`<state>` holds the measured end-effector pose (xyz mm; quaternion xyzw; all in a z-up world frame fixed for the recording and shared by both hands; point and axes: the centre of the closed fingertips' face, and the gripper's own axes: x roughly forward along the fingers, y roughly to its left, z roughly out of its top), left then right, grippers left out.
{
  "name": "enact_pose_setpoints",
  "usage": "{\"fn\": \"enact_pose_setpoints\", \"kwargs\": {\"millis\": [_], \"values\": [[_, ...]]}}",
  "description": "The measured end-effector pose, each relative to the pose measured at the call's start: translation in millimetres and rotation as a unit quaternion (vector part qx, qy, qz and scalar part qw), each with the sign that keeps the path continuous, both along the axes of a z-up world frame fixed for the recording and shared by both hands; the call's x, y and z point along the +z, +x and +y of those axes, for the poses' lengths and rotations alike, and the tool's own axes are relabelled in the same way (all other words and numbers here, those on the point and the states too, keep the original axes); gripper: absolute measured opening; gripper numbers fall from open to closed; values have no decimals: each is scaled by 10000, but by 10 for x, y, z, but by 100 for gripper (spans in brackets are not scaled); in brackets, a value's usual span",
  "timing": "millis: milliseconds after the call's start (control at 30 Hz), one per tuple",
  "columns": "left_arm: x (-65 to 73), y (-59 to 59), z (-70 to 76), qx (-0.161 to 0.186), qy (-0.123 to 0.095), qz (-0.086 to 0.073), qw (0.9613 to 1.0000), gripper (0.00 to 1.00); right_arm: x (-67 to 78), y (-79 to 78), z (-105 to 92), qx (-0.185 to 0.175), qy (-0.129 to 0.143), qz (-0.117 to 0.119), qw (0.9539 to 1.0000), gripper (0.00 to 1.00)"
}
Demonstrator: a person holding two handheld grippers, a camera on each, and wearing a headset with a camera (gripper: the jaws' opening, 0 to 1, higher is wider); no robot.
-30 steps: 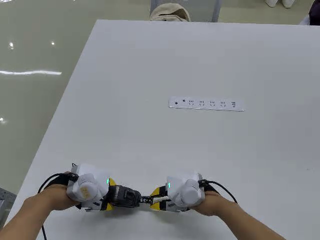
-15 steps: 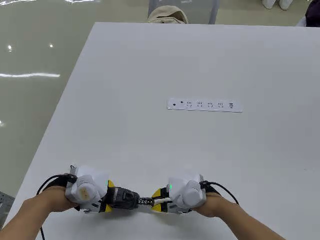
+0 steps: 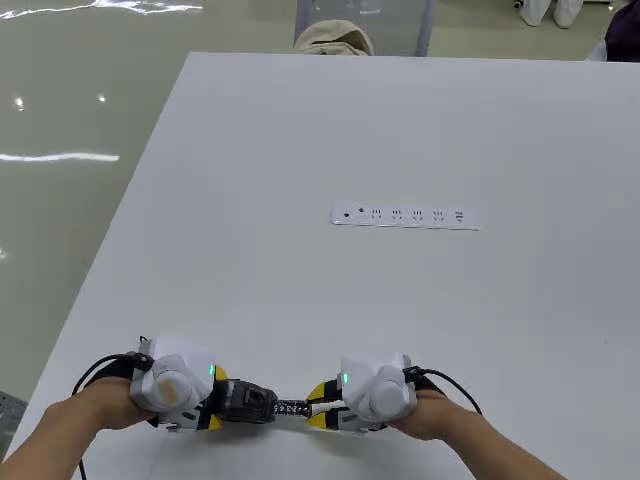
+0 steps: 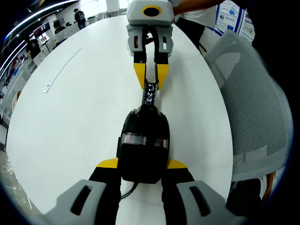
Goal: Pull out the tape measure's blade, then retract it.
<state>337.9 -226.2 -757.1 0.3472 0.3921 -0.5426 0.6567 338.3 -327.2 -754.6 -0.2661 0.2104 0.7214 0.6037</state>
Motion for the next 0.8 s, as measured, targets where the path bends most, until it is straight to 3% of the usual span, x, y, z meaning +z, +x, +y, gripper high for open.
{"fn": "enact_pose_setpoints", "kwargs": {"millis": [800], "values": [[-3, -6, 1, -3, 6, 8, 10000, 29, 26, 8, -88, -40, 25, -9, 10000, 10]]}}
